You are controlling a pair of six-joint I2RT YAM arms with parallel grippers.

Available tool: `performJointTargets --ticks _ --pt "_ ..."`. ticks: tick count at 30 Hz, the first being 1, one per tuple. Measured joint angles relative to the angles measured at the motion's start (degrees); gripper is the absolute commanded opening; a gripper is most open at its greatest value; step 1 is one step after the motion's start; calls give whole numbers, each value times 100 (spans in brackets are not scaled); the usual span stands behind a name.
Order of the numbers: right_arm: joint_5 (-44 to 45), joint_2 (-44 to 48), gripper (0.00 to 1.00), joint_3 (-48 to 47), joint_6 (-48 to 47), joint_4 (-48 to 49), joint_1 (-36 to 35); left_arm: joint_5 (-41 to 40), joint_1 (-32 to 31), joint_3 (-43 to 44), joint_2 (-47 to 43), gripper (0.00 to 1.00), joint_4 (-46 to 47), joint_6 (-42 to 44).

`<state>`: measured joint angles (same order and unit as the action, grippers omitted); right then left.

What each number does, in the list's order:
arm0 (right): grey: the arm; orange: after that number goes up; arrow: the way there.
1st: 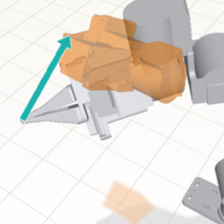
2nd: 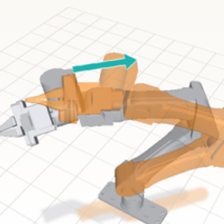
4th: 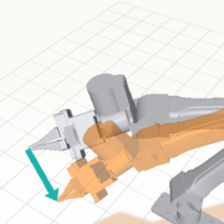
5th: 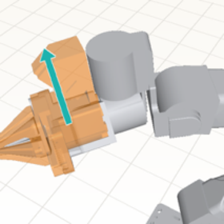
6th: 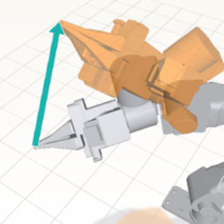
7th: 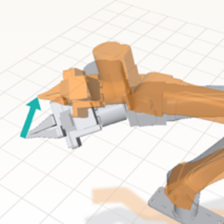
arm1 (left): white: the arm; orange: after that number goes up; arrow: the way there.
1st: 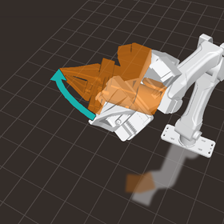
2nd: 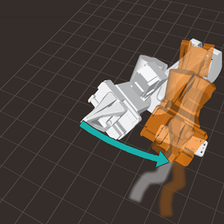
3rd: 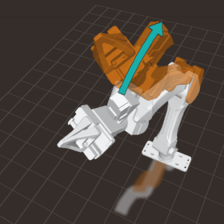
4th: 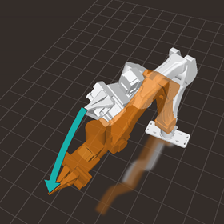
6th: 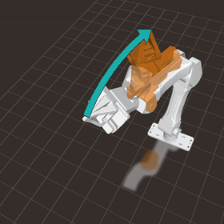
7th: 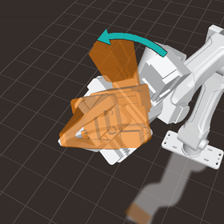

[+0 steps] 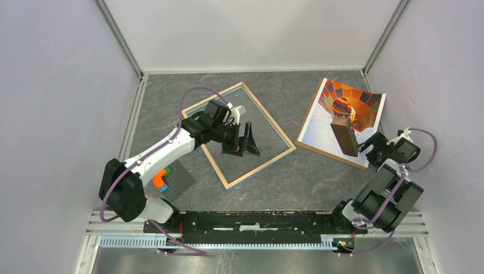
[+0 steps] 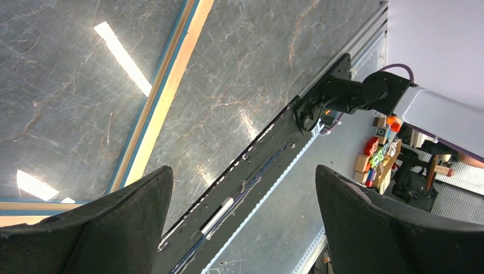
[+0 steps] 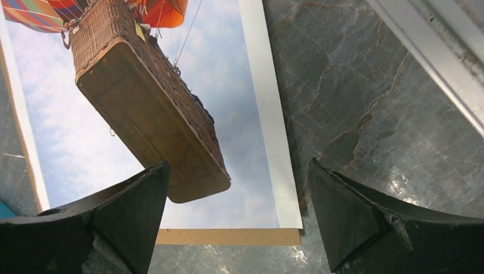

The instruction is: Put the photo into the frame

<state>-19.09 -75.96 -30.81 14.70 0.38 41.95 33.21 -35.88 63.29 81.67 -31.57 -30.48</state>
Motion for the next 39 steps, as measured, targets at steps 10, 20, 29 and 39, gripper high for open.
performJointTargets --ticks 10,20,29,39 --pt "-1104 -118 86 636 306 1064 516 17 -26 0 -2 100 44 -70" --pt "-1950 -162 80 1086 782 1926 750 37 -26 0 -4 100 42 -72" --pt "-2317 7 73 1104 1082 2234 750 35 -26 0 -4 100 42 -72" --pt "-2472 -315 75 1207 1429 2721 632 39 -68 15 201 100 52 -72"
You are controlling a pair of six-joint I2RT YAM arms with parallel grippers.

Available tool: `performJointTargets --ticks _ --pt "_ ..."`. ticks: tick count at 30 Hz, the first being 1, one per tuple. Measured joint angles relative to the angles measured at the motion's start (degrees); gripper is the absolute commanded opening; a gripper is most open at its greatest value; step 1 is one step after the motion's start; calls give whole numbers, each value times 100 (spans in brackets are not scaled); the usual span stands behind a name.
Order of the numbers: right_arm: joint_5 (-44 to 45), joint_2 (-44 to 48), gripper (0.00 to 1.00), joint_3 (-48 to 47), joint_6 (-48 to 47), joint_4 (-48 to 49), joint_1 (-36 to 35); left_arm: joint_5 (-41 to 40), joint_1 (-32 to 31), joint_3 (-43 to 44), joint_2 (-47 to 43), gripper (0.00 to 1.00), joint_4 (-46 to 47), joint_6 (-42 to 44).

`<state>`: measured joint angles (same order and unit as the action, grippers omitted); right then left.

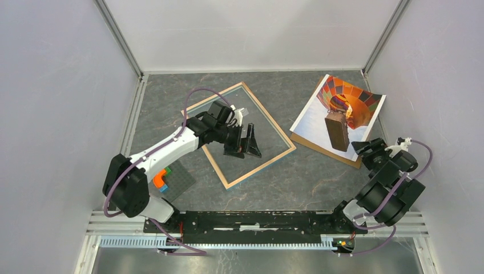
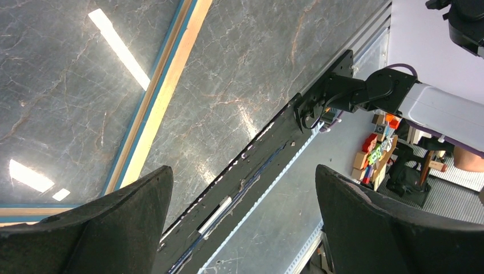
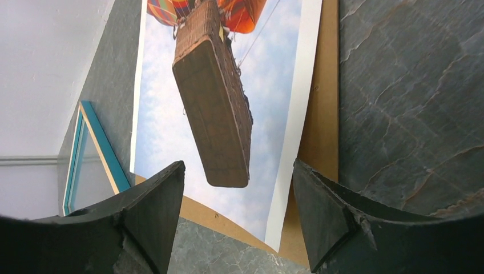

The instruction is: Put the photo into the frame

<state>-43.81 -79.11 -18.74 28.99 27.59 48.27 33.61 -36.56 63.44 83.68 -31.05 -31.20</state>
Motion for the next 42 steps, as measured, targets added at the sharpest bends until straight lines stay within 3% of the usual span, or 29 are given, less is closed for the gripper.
performJointTargets --ticks 22,34,42 --pt "50 -651 64 518 1069 1458 -249 -55 -59 72 48 100 127 -2" --pt "-107 -767 63 533 1169 1565 -280 -205 -59 66 -155 100 164 13" --pt "-262 -1021 62 726 1475 2205 -361 -203 -59 61 -155 100 164 20"
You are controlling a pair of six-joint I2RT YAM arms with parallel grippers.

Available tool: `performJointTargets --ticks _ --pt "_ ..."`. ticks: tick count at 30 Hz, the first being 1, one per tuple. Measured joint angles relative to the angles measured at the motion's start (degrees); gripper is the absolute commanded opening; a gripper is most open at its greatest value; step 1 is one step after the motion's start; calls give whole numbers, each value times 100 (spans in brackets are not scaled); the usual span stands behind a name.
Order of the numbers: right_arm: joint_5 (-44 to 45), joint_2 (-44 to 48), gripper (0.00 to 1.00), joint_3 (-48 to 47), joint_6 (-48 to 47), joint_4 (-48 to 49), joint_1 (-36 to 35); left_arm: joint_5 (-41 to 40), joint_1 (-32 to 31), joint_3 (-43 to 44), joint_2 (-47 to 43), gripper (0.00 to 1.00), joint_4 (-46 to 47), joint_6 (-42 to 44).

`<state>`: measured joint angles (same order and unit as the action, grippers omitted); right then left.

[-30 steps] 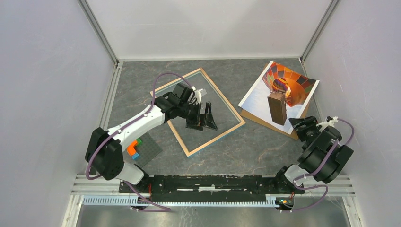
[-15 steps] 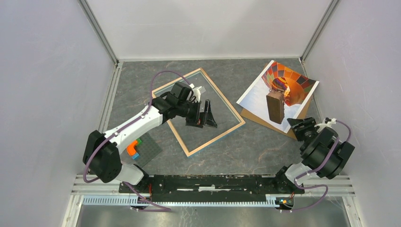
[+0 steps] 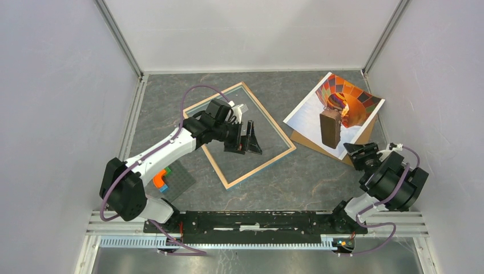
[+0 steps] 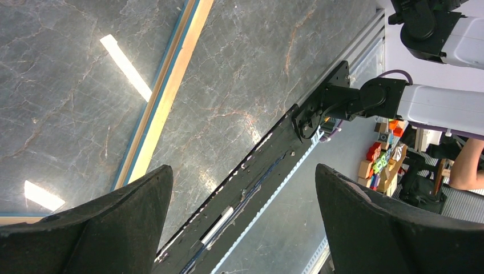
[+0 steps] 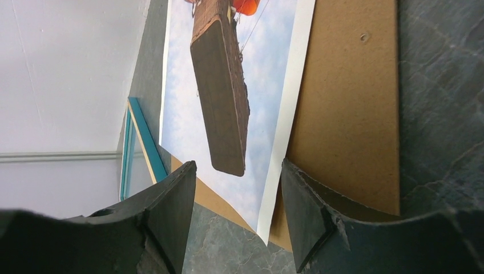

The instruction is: Put the photo into the frame

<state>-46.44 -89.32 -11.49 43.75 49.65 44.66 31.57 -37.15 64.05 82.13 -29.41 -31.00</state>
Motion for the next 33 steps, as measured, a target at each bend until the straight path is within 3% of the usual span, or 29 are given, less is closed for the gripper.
performJointTargets --ticks 8,13,17,25,33 --pt "15 -31 60 -7 -48 -17 -155 52 -9 -2 127 100 267 -20" --pt "35 59 60 -61 -240 -245 -181 -168 -337 413 964 100 776 -341" --pt "44 76 60 -72 -293 -297 -210 -745 -850 1163 1910 98 1491 -713" --pt "61 76 60 -83 -313 -304 -267 -1648 -1469 3652 4686 94 3418 -1419" --pt "133 87 61 -83 -393 -321 -304 -2404 -1620 5230 6304 95 3403 -2430"
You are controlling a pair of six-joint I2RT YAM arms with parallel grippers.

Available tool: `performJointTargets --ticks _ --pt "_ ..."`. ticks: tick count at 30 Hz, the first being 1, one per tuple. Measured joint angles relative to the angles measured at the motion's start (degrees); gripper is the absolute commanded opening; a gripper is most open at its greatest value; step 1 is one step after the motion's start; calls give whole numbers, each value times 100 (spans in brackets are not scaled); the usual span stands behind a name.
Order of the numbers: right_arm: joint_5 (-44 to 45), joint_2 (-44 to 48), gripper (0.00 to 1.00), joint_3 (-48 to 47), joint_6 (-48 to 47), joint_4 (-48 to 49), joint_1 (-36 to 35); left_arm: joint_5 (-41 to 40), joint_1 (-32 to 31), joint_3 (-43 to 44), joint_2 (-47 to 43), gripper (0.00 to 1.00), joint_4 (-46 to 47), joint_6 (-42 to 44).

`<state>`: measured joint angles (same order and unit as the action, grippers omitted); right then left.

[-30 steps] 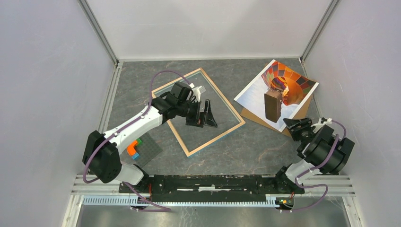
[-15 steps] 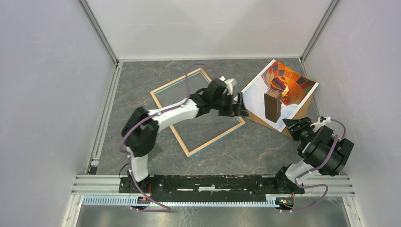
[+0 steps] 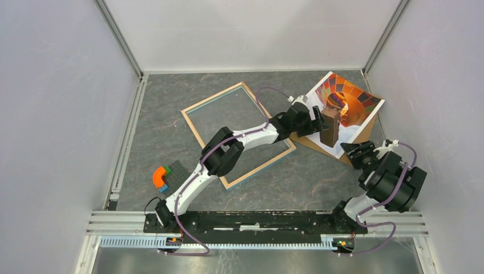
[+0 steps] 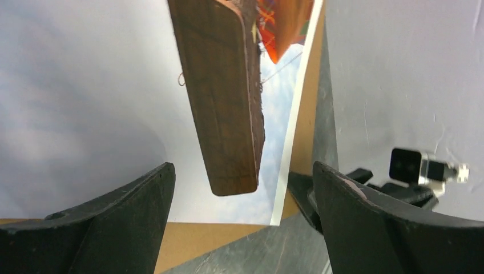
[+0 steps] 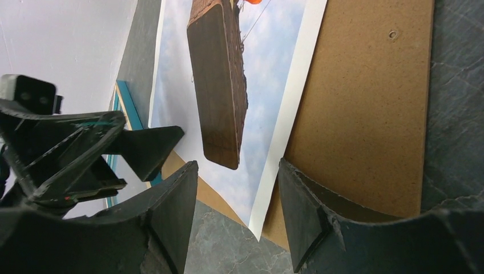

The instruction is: Put the photo into the frame

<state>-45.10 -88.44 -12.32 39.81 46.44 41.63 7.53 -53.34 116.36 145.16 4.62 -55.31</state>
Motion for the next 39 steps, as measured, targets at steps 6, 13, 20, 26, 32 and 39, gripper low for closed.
performJointTargets --ticks 6,13,20,26,32,39 --pt "15 -13 63 -20 -13 52 -120 -249 -105 879 511 96 -728 -955" --pt "81 -363 62 -68 367 623 -485 -68 -103 999 610 96 -896 -1617" --pt "389 -597 66 181 1128 1296 -621 166 -98 973 619 96 -872 -1794" --pt "570 -210 71 223 1056 874 -664 284 -63 859 616 96 -702 -1856" --pt "640 136 72 184 922 319 -675 402 -26 745 608 97 -518 -1971" --pt "658 334 71 245 1086 81 -673 494 7 573 605 97 -249 -2282"
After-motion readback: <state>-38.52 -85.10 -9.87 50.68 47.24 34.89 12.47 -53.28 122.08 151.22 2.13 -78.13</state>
